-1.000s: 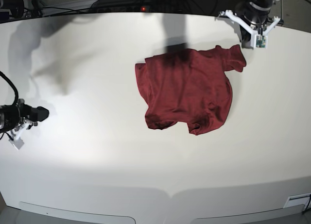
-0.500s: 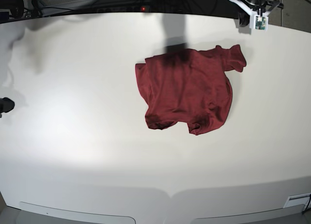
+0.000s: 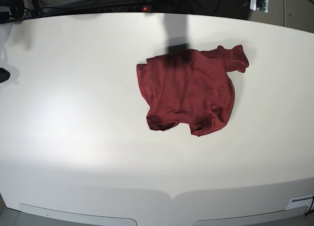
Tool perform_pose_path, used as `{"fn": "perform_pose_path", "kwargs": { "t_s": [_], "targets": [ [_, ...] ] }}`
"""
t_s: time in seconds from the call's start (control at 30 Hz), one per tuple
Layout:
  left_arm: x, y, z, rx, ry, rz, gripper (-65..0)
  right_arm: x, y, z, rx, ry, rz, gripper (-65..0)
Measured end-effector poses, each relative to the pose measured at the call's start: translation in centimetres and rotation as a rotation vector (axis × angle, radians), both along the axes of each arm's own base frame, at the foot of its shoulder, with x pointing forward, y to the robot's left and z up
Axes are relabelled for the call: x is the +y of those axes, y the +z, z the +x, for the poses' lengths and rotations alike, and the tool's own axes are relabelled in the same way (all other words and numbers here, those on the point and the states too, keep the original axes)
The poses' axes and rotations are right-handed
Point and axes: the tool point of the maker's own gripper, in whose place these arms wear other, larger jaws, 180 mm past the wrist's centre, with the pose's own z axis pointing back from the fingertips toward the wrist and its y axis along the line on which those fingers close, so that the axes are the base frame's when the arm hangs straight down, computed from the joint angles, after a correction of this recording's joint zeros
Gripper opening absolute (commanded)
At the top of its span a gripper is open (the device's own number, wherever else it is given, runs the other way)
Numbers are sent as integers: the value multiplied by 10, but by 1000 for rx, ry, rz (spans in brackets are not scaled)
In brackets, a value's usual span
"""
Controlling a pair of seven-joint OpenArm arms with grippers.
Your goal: Fold the T-shirt properly
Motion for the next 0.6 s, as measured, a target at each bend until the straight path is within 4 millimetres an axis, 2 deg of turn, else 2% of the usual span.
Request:
{"fn": "perform_pose_path", "kwargs": {
  "t_s": [0.13,0.3,0.6],
  "targets": [
    [0,-1,-13,31,0,0,-650,-4,-12,-34,75,-22,11,-650],
    [1,-3,-19,52,-6,9,-650,-9,-24,-73,153,-55,19,-650],
    [1,-3,-19,53,-7,10,-650,-14,-38,-136,295,-88,21,-650]
  ]
}}
